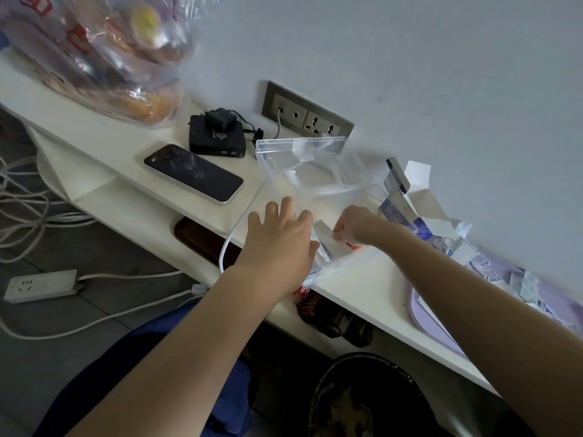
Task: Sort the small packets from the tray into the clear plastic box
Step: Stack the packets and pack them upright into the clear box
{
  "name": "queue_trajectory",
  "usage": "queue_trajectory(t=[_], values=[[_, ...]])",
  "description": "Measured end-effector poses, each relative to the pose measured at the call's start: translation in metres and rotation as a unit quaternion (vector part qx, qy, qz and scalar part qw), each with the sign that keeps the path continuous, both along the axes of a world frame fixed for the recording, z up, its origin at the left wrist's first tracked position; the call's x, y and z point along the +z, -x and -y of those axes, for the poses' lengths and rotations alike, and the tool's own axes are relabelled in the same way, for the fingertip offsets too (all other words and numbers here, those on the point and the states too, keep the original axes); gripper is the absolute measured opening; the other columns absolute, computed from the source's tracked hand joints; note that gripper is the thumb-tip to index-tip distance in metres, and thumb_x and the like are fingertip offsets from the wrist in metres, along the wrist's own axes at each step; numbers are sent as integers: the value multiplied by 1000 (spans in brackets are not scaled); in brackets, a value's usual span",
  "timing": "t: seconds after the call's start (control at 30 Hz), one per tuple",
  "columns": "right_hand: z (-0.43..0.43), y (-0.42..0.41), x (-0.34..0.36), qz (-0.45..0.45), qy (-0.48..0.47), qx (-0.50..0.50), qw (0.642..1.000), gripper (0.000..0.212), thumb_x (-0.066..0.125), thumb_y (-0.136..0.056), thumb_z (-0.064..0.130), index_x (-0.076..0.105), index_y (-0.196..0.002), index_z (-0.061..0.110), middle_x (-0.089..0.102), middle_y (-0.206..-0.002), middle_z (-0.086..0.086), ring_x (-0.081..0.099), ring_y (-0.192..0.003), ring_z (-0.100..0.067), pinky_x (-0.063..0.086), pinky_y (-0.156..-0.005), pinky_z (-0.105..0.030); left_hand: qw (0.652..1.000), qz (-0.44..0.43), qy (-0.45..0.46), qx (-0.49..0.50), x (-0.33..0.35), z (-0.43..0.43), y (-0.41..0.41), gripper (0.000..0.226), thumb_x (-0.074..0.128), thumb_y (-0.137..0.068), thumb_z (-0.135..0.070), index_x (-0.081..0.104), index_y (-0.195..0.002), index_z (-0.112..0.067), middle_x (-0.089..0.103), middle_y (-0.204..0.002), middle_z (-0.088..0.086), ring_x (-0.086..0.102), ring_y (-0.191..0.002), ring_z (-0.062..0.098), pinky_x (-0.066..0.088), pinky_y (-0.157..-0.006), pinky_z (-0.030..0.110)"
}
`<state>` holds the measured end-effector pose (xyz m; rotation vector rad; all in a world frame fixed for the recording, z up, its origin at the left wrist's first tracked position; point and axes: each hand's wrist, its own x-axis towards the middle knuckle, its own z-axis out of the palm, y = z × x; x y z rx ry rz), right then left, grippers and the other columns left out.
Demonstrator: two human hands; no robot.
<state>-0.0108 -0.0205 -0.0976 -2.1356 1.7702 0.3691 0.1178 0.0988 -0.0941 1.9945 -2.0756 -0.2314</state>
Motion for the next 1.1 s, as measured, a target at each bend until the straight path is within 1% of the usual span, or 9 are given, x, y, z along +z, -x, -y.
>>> queue_trajectory(t=[0.07, 0.27, 0.43, 0.63, 0.73, 0.83, 0.9, 0.97, 1.1], values=[[-1, -2, -4, 16, -5, -4, 1000, 26, 57, -90, 10, 60, -112, -4, 66, -106, -19, 64, -97, -28, 51, -91, -33, 1000, 3, -2, 1, 0, 0, 1, 35, 34, -100, -37, 39, -129, -18, 28, -138, 6, 30, -125, 25, 27, -101, 38], [0, -1, -7, 44, -11, -16, 999, 20, 60, -89, 13, 61, -103, -2, 68, -97, -17, 67, -83, -24, 56, -83, -33, 1000, 5, -4, 4, 0, 1, 3, 34, 34, -100, -35, 38, -130, -18, 26, -139, 7, 29, -126, 26, 27, -101, 38], [0, -2, -9, 30, -17, -26, 999, 30, 52, -93, 21, 58, -110, -3, 65, -107, -19, 64, -98, -29, 52, -92, -38, 1000, 8, -6, 7, -1, 2, 4, 32, 34, -100, -33, 39, -129, -17, 25, -139, 8, 30, -125, 26, 28, -100, 38], [3, 3, -7, 40, -18, -14, 999, 29, 50, -94, 23, 62, -102, -3, 69, -100, -16, 68, -90, -27, 54, -88, -38, 1000, 15, -9, 9, -1, 2, 6, 32, 41, -98, -26, 38, -128, -17, 24, -139, 9, 30, -124, 27, 27, -100, 36], [-1, 3, -3, 31, -25, 8, 999, 36, 45, -97, 27, 63, -103, -4, 69, -102, -15, 68, -90, -27, 53, -89, -36, 1000, 21, -13, 11, 1, 2, 8, 33, 43, -97, -25, 38, -129, -17, 25, -138, 10, 31, -123, 27, 27, -99, 35], [-5, 5, 6, 35, -17, 29, 999, 45, 37, -99, 33, 60, -108, -5, 67, -106, -18, 62, -83, -24, 51, -72, -30, 999, 30, -15, 22, 5, 1, 11, 35, 42, -96, -26, 37, -130, -16, 28, -138, 10, 31, -124, 27, 27, -100, 35], [-12, 10, 16, 22, 24, 57, 998, 42, 31, -100, 33, 57, -108, 1, 64, -108, -19, 61, -90, -28, 52, -77, -37, 999, 32, -17, 36, 8, 1, 14, 35, 43, -96, -26, 38, -129, -15, 31, -136, 9, 31, -124, 27, 26, -102, 35], [-22, 16, 23, 18, 95, 82, 992, 30, 28, -101, 25, 52, -111, 11, 61, -107, -12, 59, -95, -29, 51, -83, -42, 998, 38, -20, 55, 10, 1, 17, 30, 43, -95, -25, 42, -123, -14, 35, -133, 8, 32, -123, 27, 27, -101, 35], [-48, 49, 21, 97, 242, 155, 953, 27, 35, -101, 20, 59, -96, 11, 59, -100, -6, 56, -92, -27, 44, -74, -32, 993, 66, -17, 94, 15, -1, 31, 19, 40, -95, -24, 50, -107, -13, 44, -122, 7, 37, -118, 27, 29, -97, 35]])
